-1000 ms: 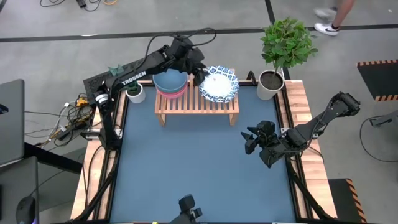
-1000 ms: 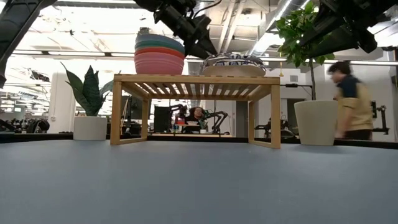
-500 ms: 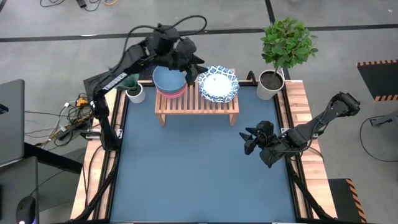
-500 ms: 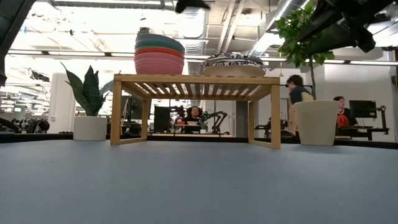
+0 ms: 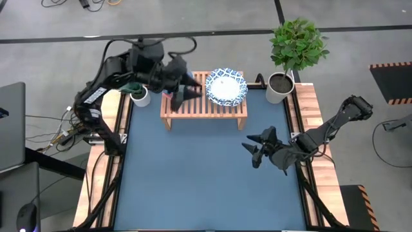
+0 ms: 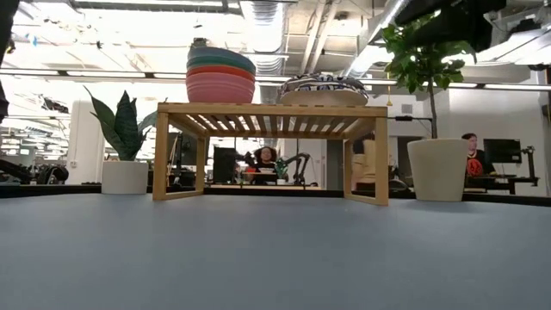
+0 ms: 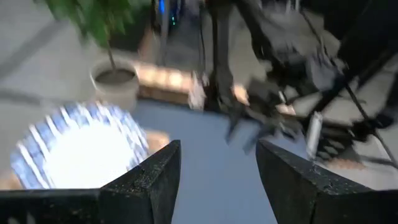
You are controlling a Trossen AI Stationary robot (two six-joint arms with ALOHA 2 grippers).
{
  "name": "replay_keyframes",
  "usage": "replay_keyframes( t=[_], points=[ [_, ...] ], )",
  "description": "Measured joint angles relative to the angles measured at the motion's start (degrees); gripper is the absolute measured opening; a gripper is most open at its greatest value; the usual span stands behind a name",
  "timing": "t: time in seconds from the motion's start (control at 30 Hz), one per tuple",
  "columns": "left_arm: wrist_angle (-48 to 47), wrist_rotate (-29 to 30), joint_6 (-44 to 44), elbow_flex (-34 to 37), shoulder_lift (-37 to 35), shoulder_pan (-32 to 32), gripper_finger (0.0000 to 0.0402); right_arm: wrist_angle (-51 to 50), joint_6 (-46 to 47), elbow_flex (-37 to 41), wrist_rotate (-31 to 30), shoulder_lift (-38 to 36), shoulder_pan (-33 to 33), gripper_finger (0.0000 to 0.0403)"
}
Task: Place and stack bowls onto a shelf
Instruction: Return to Home Position
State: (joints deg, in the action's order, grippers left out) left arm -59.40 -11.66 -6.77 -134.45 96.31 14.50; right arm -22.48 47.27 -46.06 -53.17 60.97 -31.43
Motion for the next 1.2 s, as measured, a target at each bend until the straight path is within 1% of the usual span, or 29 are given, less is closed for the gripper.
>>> replay_keyframes(
  t=[0.1,0.13,0.17,0.23,0.33,0.4,0.5,0.6,0.67,0.77,0.87,0.93,1.07,1.2],
  points=[
    [-4.78,0.97,-5.08,0.01,-0.74,-2.3,0.0193,0.13,0.72,-0.01,0.55,0.04,0.03,0.0226],
    [-5.61,1.37,-4.5,0.02,-0.8,-3.25,0.0193,0.89,0.34,0.0,0.08,0.04,0.03,0.0226],
    [-6.37,1.47,-1.67,0.03,-0.94,-4.46,0.0193,2.26,-1.36,0.0,-0.4,0.04,0.03,0.0226],
    [-7.74,1.3,4.81,0.15,-1.69,-7.25,0.0193,7.42,-7.85,0.0,-0.96,-0.09,0.21,0.0226],
    [-5.99,0.76,7.71,0.13,-3.11,-11.48,0.0193,16.99,-18.16,0.0,-0.35,-2.03,1.43,0.0226],
    [-6.2,1.34,10.81,0.13,-4.4,-13.68,0.0193,22.07,-25.52,-0.02,1.61,-4.43,2.06,0.0226],
    [-4.67,1.93,11.69,0.13,-7.06,-16.19,0.0193,26.35,-32.98,-0.04,3.56,-9.95,2.35,0.0226],
    [-2.67,1.95,12.9,1.46,-10.96,-18.06,0.0193,25.97,-37.22,-0.09,3.6,-16.83,2.03,0.0226],
    [-1.93,2.08,13.13,4.17,-14.03,-19.31,0.0193,24.93,-39.03,-0.09,3.57,-20.71,1.59,0.0226],
    [1.13,5.47,12.89,12.42,-19.28,-21.3,0.0193,22.21,-40.1,0.08,3.57,-24.48,0.98,0.0226],
    [8.46,11.11,9.98,26.24,-25.83,-22.83,0.0193,20.94,-39.8,2.28,3.6,-27.39,0.97,0.0226],
    [14.69,13.37,7.71,36.62,-30.9,-23.15,0.0193,20.18,-38.57,4.0,3.56,-29.43,1.12,0.0226],
    [29.75,13.36,4.07,56.95,-41.8,-23.19,0.0193,19.51,-35.43,8.1,1.38,-33.61,1.93,0.0226],
    [42.45,12.11,-0.2,73.37,-51.67,-23.19,0.0193,19.28,-32.65,12.11,1.02,-37.58,2.46,0.0226]
  ],
)
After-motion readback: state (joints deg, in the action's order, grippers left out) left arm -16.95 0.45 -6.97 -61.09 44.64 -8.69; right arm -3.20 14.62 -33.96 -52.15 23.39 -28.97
